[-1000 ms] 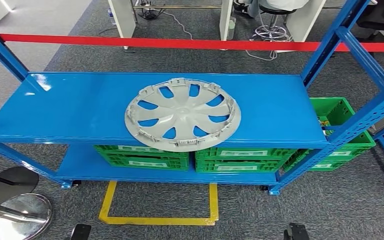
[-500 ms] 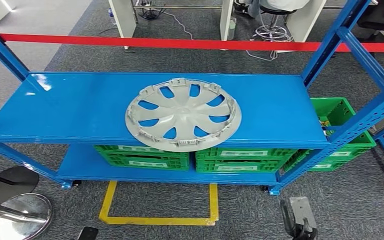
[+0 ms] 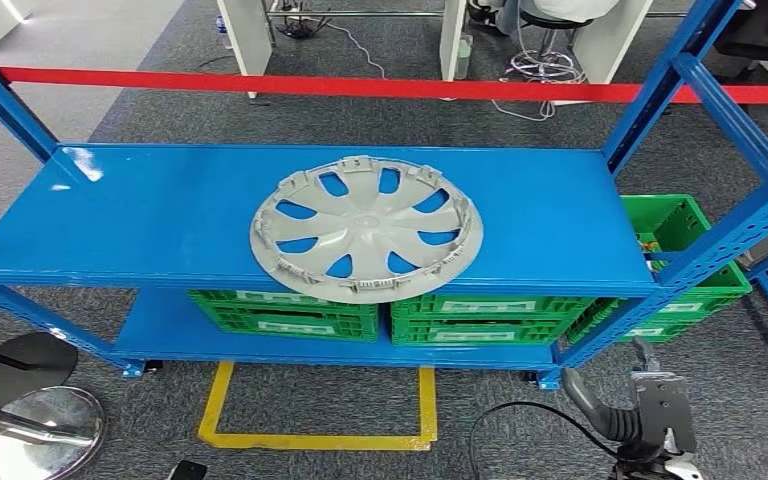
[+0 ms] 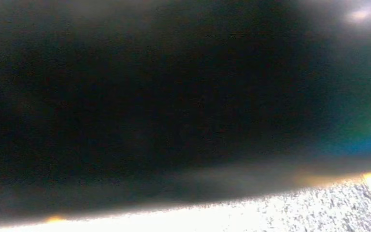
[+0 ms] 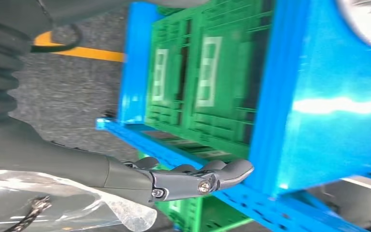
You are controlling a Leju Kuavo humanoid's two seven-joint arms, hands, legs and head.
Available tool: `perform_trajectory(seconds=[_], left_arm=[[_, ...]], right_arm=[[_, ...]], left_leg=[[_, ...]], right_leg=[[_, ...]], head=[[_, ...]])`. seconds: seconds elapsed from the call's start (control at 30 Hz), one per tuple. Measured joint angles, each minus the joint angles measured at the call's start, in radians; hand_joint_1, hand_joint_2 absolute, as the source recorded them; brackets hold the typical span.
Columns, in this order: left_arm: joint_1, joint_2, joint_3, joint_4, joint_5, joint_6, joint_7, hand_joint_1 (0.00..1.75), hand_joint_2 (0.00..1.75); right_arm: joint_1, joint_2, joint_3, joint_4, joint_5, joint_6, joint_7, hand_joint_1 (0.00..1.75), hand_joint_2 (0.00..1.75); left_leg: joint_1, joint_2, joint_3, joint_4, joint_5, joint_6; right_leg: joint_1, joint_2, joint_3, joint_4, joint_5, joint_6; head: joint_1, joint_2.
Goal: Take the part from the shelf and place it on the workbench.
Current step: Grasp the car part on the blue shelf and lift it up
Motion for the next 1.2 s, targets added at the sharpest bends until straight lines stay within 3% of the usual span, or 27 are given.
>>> perform_trajectory(seconds=[0.17,0.37,0.5,0.6,0.73,0.87,1.0,1.1,1.2], left_arm=[[0.0,-0.015,-0.015,0.0,-0.016,-0.004,0.0,0.0,0.0],[0.0,-0.028,-0.027,0.0,-0.022,-0.007,-0.001,0.0,0.0],[-0.002,-0.031,-0.033,0.0,-0.026,-0.015,-0.009,0.0,0.0],[-0.004,-0.031,-0.038,0.0,-0.03,-0.018,-0.015,0.0,0.0],[-0.007,-0.031,-0.045,0.0,-0.04,-0.013,-0.024,0.0,0.0],[-0.01,-0.031,-0.051,0.0,-0.049,-0.004,-0.029,0.0,0.0],[-0.013,-0.033,-0.061,0.0,-0.053,0.008,-0.047,0.0,0.0],[-0.016,-0.037,-0.064,0.0,-0.049,0.015,-0.072,0.0,0.0],[-0.017,-0.04,-0.065,0.0,-0.045,0.016,-0.083,0.0,0.0]], right_arm=[[0.04,0.0,0.018,-0.11,0.037,-0.007,-0.032,0.0,1.75],[0.073,-0.012,0.071,-0.207,0.207,-0.083,-0.042,0.0,1.75],[0.083,-0.076,0.169,-0.242,0.433,-0.225,0.012,0.0,1.75],[0.079,-0.135,0.262,-0.247,0.524,-0.309,0.068,0.0,1.75],[0.063,-0.187,0.353,-0.245,0.624,-0.341,0.1,0.0,1.75],[0.048,-0.202,0.397,-0.24,0.708,-0.344,0.098,0.0,1.75],[0.042,-0.197,0.406,-0.23,0.782,-0.344,0.03,0.0,1.75],[0.034,-0.166,0.39,-0.216,0.88,-0.345,-0.079,0.0,1.75],[0.03,-0.138,0.374,-0.203,0.914,-0.345,-0.124,0.0,1.75]], left_leg=[[0.0,0.0,0.0,0.0,0.0,0.0],[0.0,0.0,0.0,0.0,0.0,0.0],[0.0,0.0,0.0,0.0,0.0,0.0],[0.0,0.0,0.0,0.0,0.0,0.0],[0.0,0.0,0.0,0.0,0.0,0.0],[0.0,0.0,0.0,0.0,0.0,0.0],[0.0,0.0,0.0,0.0,0.0,0.0],[0.0,0.0,0.0,0.0,0.0,0.0],[0.0,0.0,0.0,0.0,0.0,0.0]], right_leg=[[0.0,0.0,0.0,0.0,0.0,0.0],[0.0,0.0,0.0,0.0,0.0,0.0],[0.0,0.0,0.0,0.0,0.0,0.0],[0.0,0.0,0.0,0.0,0.0,0.0],[0.0,0.001,0.0,0.0,0.0,0.0],[0.0,0.0,0.0,0.0,0.0,0.0],[0.0,0.001,0.0,0.0,0.0,0.0],[0.0,0.0,0.0,0.0,0.0,0.0],[0.0,0.001,0.0,0.0,0.0,0.0]], head=[[0.0,0.0],[0.0,0.0],[0.0,0.0],[0.0,0.0],[0.0,0.0],[0.0,0.0],[0.0,0.0],[0.0,0.0],[0.0,0.0]])
